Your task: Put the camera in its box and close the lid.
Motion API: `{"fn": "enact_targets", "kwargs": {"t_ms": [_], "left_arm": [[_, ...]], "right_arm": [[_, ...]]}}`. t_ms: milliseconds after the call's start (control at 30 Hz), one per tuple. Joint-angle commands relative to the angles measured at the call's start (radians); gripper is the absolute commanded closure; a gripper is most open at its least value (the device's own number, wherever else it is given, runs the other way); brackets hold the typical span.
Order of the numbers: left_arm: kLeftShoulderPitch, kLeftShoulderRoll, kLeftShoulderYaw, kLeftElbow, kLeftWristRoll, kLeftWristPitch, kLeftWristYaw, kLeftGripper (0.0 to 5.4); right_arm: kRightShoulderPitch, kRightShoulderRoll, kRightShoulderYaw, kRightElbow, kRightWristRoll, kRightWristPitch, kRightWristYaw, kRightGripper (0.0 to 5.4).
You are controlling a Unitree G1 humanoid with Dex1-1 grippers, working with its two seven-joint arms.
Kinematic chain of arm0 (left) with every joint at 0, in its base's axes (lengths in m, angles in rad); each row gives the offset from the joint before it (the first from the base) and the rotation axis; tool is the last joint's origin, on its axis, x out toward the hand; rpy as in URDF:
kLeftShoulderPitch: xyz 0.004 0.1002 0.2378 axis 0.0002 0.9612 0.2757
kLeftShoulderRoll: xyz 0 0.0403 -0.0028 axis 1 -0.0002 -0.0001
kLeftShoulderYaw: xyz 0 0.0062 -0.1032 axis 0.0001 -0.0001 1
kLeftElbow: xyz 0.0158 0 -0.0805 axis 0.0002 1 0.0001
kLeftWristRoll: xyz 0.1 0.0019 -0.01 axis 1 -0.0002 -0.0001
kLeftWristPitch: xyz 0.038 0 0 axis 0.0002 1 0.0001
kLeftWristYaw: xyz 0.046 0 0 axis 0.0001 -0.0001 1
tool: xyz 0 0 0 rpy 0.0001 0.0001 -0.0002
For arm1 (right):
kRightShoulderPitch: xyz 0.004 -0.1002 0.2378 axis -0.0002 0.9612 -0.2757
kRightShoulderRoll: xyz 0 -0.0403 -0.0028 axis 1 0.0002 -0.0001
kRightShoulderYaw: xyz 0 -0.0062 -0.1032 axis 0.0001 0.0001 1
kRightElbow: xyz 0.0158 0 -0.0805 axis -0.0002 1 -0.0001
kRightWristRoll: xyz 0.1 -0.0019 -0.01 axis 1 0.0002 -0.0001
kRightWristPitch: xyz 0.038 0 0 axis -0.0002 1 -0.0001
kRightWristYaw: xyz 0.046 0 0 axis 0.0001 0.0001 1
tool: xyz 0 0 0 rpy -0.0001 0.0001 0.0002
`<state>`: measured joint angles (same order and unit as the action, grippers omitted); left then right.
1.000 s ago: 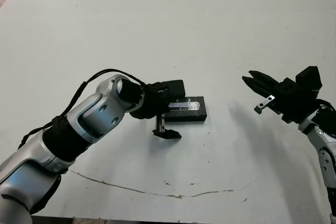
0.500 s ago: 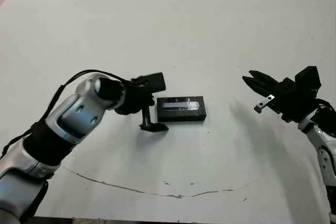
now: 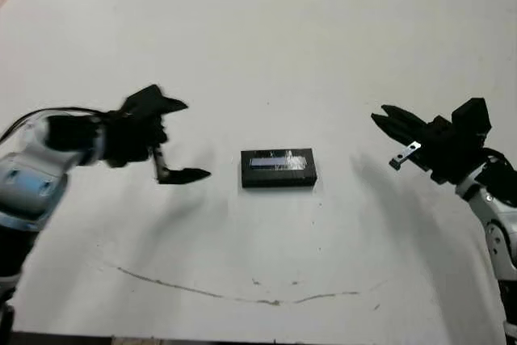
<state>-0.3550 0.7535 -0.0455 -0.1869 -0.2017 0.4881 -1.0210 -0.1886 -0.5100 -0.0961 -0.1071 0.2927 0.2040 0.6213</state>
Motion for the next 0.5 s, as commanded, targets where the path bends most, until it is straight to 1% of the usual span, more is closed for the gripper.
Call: {"fn": "enact_targets", "kwargs": {"t_ms": [33, 100, 167, 233, 300, 400, 500], "left_arm": [[0.080, 0.014, 0.095, -0.003, -0.061, -0.013, 0.008, 0.12], [0.115, -0.028, 0.153, 0.004, -0.115, -0.049, 0.027, 0.41], [0.146, -0.087, 0.190, -0.021, -0.150, -0.070, 0.092, 0.86], [0.180, -0.182, 0.211, -0.080, -0.167, -0.087, 0.213, 1.31], [0.210, -0.334, 0.223, -0.168, -0.200, -0.042, 0.407, 1.79], [0.237, -0.555, 0.192, -0.288, -0.237, 0.046, 0.679, 2.49], [0.239, -0.693, 0.097, -0.366, -0.234, 0.136, 0.849, 3.23]], "right_arm": [[-0.003, 0.002, -0.001, 0.029, 0.001, -0.009, 0.014, 5.40], [-0.009, 0.007, -0.001, 0.035, 0.007, -0.007, 0.016, 5.40], [-0.013, 0.009, 0.003, 0.029, 0.005, 0.003, 0.008, 5.40], [-0.015, 0.013, 0.006, 0.027, -0.003, -0.006, 0.002, 5.40], [-0.016, 0.021, 0.007, 0.030, -0.003, -0.013, -0.002, 5.40], [-0.012, 0.031, 0.009, 0.021, -0.007, -0.005, -0.015, 5.40], [-0.004, 0.039, 0.008, 0.007, -0.011, -0.002, -0.026, 5.40]]}}
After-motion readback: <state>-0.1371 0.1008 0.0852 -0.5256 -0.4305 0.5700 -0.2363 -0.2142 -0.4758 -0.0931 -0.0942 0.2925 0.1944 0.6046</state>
